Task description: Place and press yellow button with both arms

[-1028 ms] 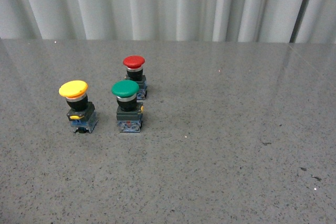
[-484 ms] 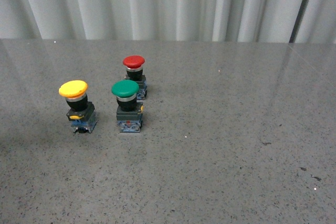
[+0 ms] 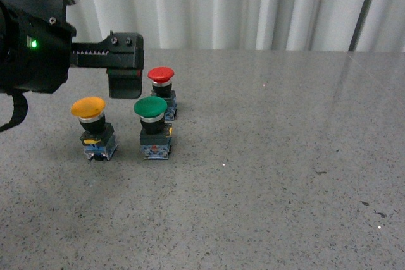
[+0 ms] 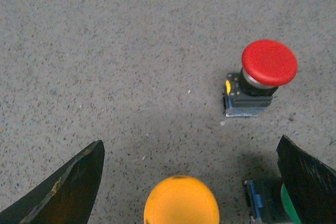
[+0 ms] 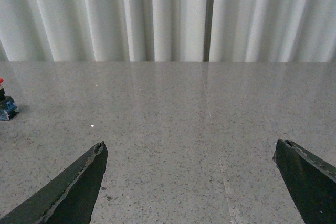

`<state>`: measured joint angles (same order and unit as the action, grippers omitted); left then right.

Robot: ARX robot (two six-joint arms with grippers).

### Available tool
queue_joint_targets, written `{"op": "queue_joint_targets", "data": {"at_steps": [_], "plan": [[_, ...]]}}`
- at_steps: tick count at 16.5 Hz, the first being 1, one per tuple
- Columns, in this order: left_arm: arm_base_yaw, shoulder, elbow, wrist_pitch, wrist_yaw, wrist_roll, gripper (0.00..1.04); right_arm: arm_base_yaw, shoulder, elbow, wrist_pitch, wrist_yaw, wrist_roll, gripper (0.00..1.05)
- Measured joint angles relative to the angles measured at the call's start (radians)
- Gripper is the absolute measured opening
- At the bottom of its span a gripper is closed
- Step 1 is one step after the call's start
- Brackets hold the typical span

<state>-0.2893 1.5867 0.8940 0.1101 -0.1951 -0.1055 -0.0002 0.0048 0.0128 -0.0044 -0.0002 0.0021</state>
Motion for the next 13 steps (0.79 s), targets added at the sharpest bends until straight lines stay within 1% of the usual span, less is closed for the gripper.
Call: {"op": "queue_joint_targets", "data": {"at_steps": [3, 7, 8, 13], "plan": [[0.004, 0.0, -0.045, 0.021, -0.022, -0.003, 0.98, 0.0, 0.0, 0.0, 0.0, 0.0, 0.0, 0.98], [0.025, -0.001, -0.072, 0.029, -0.008, 0.0, 0.98, 0.0, 0.0, 0.0, 0.0, 0.0, 0.0, 0.98], [0.026, -0.001, -0.072, 0.029, -0.003, 0.001, 0.93, 0.0, 0.0, 0.0, 0.0, 0.0, 0.0, 0.98], [0.025, -0.001, -0.072, 0.018, -0.003, 0.008, 0.44, 0.0, 0.0, 0.0, 0.0, 0.0, 0.0, 0.98]]}}
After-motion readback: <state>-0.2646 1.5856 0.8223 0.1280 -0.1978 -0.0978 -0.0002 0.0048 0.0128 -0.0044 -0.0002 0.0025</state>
